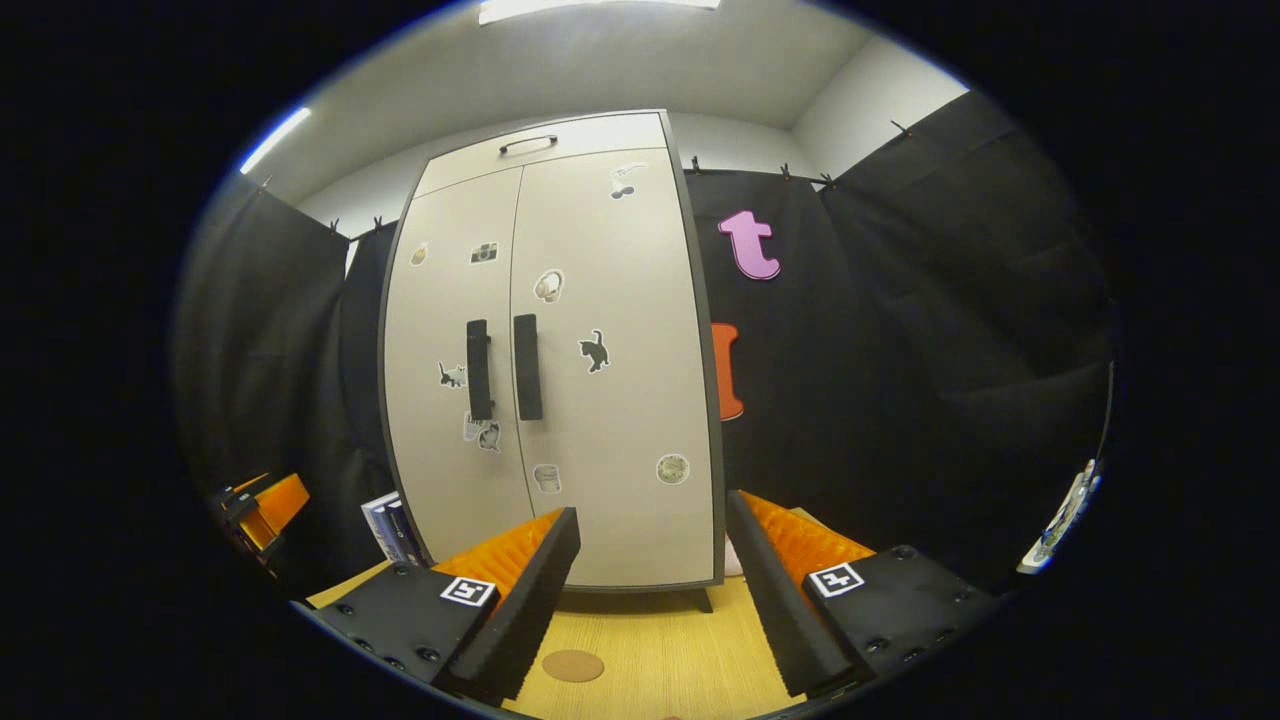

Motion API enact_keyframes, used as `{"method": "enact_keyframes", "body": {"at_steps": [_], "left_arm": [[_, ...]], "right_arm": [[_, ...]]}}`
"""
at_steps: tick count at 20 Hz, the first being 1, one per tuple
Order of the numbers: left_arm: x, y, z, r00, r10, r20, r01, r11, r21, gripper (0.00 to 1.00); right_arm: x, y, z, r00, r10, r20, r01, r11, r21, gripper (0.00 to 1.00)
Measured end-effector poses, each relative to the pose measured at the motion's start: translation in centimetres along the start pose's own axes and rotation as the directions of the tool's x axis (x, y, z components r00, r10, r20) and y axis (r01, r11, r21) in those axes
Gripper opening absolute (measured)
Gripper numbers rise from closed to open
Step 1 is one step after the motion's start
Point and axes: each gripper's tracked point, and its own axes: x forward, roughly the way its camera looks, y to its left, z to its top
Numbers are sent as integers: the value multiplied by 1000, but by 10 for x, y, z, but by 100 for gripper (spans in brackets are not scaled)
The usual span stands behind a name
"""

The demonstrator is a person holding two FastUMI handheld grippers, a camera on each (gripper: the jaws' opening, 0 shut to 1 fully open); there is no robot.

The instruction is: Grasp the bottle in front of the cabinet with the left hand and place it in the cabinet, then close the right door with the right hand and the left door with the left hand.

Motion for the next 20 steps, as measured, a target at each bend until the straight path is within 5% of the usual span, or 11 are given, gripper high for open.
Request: {"method": "enact_keyframes", "body": {"at_steps": [20], "left_arm": [[-2,6,-5,1000,-3,-28,2,1000,-31,94]], "right_arm": [[-2,8,-9,1000,1,-11,-1,1000,13,97]]}}
